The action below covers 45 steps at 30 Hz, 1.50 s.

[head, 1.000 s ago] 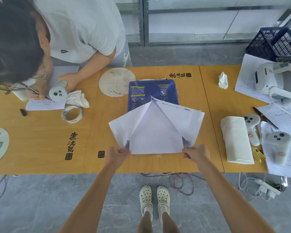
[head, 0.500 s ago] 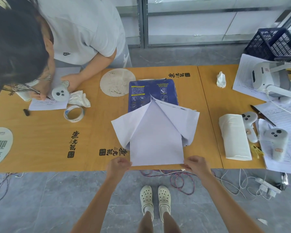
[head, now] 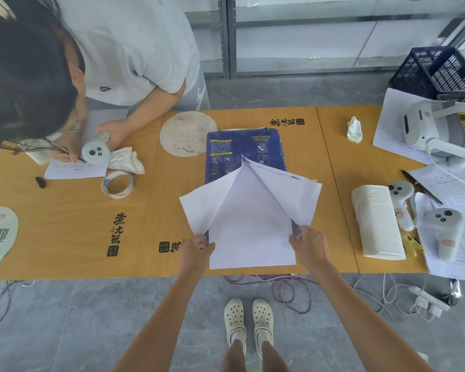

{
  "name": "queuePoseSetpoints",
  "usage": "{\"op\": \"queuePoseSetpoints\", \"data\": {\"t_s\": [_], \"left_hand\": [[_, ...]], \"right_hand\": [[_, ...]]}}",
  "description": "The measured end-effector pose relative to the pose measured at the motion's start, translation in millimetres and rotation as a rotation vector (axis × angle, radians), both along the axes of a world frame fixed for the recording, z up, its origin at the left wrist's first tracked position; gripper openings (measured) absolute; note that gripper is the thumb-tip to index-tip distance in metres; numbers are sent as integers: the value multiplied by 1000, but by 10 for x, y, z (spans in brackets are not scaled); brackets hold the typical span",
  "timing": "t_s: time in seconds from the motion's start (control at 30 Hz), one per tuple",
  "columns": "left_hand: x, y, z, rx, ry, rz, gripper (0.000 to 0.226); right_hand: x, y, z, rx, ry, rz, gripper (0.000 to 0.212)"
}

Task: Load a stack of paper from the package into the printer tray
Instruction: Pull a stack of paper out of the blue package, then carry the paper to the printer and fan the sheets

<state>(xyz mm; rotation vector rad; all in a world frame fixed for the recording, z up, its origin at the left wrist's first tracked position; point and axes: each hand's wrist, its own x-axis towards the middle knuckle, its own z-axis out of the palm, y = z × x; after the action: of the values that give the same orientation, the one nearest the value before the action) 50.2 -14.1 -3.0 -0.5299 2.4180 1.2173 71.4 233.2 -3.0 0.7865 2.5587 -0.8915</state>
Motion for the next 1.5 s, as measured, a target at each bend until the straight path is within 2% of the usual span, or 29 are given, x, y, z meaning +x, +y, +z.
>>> {"op": "queuePoseSetpoints", "data": {"t_s": [0.2, 0.33, 0.47, 0.63, 0.8, 0.87, 0.93, 1.0, 1.17, 1.23, 1.3, 1.4, 1.5], "left_hand": [[-80, 26, -87, 34, -68, 45, 8], [-85, -30, -159, 146, -90, 90, 22], [-35, -86, -168, 247, -139, 128, 20], [168, -133, -135, 331, -169, 158, 27], [567, -173, -123, 335, -176, 158, 35], [1214, -164, 149, 346, -97, 197, 31], [1319, -196, 36, 330, -93, 198, 29], [1944, -248, 209, 350, -36, 210, 30], [2162, -251, 43, 391, -49, 192, 26], [2256, -264, 42, 406, -51, 213, 27], [2341, -303, 22, 411, -43, 242, 29], [2690, -442, 173, 419, 12, 266, 28], [2959, -621, 373, 449, 86, 278, 28]], "right_hand": [[-43, -30, -125, -79, -99, -39, 26], [-26, -19, -152, -180, -28, -130, 27], [36, -1, -138, -282, -18, -228, 25], [217, 28, -125, -297, -37, -238, 22], [607, 0, -80, -318, -16, -232, 22], [1194, -43, 157, -319, 53, -160, 19], [1291, -44, 44, -306, 64, -190, 18], [1969, -139, 242, -321, 89, -150, 18], [2212, -90, 128, -338, 115, -173, 11], [2301, -77, 91, -380, 124, -177, 6], [2393, -85, 77, -431, 123, -194, 12], [2657, -178, 252, -655, 111, -228, 7], [2715, -344, 475, -861, 93, -230, 13]]}}
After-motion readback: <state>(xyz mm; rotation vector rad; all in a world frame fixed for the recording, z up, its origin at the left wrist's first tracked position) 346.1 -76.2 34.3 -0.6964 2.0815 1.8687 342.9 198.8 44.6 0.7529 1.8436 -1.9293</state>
